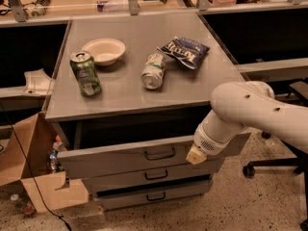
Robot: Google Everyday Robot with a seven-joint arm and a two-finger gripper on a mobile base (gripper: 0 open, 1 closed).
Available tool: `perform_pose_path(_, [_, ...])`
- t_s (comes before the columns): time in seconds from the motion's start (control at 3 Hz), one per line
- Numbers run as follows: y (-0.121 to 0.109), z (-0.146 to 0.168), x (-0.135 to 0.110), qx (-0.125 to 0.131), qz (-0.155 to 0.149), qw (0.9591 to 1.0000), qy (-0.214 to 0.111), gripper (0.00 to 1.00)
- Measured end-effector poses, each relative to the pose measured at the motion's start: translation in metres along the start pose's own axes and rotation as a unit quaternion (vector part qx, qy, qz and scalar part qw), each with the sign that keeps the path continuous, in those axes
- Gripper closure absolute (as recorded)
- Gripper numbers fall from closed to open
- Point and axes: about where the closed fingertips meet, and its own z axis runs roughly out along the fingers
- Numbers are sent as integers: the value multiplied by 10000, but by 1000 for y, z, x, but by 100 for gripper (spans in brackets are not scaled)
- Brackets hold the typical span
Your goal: Close top drawer
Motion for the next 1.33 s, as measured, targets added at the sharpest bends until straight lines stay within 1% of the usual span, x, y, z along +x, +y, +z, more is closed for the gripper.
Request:
perform_pose_path(0.33, [0,0,0,3,4,10000,0,100])
perform_pose_path(0.67, [-8,5,-7,45,51,10000,-43,100])
perform_pose_path(1.0, [-22,8,-20,132,103,9997,-153,100])
perform_pose_path(1.33, [-36,10,-36,228,89,9992,-315,100])
